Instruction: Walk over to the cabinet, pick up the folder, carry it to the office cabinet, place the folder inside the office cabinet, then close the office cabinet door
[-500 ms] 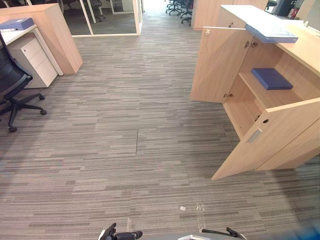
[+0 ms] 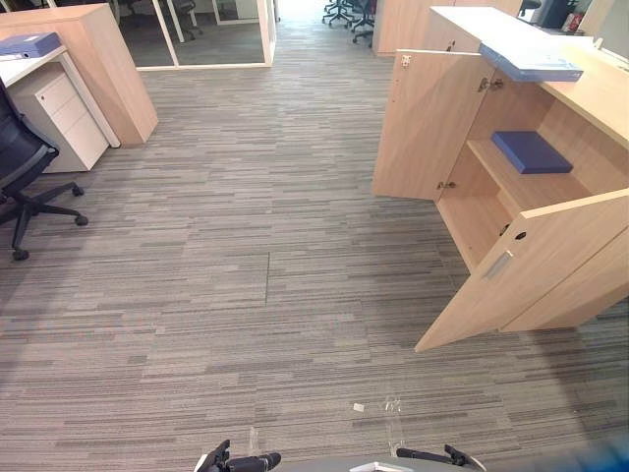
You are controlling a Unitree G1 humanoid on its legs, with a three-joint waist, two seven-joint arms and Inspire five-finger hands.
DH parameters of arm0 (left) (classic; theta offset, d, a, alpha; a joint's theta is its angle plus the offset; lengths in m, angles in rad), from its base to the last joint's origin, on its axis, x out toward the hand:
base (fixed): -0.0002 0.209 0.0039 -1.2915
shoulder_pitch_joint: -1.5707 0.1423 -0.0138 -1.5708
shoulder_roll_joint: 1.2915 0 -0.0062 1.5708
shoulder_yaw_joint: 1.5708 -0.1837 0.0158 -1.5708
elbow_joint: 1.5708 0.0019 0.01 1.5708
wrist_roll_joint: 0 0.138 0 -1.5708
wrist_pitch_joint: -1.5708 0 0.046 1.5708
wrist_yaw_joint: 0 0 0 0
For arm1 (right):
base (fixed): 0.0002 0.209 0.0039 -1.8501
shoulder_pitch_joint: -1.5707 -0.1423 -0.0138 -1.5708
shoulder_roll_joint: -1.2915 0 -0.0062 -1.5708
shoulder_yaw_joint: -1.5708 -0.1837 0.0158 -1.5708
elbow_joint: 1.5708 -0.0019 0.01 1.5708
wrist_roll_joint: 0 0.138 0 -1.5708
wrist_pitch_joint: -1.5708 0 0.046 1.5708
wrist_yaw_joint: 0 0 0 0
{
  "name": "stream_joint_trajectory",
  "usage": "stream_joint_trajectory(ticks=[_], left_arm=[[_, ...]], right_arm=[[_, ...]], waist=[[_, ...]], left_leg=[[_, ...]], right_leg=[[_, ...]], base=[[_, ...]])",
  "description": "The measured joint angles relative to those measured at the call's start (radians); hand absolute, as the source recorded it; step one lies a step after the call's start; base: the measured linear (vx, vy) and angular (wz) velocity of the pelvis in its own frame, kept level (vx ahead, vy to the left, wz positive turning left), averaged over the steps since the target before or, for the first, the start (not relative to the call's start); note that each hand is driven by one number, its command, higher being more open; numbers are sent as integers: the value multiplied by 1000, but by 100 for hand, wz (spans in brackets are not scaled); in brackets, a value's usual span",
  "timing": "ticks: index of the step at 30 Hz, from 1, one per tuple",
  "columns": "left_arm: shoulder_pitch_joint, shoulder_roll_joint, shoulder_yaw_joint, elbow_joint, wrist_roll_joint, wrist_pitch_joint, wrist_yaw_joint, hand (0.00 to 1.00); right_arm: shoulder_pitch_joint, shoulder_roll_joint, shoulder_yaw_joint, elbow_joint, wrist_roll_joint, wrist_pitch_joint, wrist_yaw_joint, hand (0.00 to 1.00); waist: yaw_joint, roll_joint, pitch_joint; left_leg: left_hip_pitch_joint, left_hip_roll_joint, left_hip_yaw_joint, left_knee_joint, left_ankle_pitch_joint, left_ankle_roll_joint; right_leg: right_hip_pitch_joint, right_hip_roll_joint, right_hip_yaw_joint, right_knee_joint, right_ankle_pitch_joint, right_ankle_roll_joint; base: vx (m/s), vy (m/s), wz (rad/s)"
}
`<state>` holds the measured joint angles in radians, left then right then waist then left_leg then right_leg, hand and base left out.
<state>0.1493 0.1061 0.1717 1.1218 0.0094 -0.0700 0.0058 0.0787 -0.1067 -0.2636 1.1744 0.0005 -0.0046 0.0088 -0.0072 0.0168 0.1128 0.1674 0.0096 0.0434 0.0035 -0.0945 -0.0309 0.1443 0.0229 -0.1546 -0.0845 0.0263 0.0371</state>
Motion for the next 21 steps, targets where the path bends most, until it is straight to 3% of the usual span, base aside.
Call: stream_joint_trajectory(ticks=[4, 8, 21], left_arm=[[0, -3, 1, -2, -15, -26, 61, 100], [2, -6, 1, -8, -44, -33, 97, 100], [-3, -2, 0, -9, -38, -37, 78, 100]], right_arm=[[-6, 8, -2, 0, -1, -1, -40, 100], [-8, 19, -25, -1, 0, -12, -82, 100], [-17, 22, -19, -3, -8, -20, -79, 100]], waist=[[0, -6, 9], [0, -10, 17], [0, -15, 35]], left_leg=[[0, -1, -8, -4, 6, -10], [1, -2, -11, -18, 18, 0], [4, -3, 1, -18, 22, 6]], right_leg=[[2, -2, -8, 0, 0, 0], [-1, -1, -14, 0, 2, -4], [-3, -2, -5, -2, 12, -18]], base=[[-21, -2, 6], [-29, -3, 5], [-18, 5, -2]])
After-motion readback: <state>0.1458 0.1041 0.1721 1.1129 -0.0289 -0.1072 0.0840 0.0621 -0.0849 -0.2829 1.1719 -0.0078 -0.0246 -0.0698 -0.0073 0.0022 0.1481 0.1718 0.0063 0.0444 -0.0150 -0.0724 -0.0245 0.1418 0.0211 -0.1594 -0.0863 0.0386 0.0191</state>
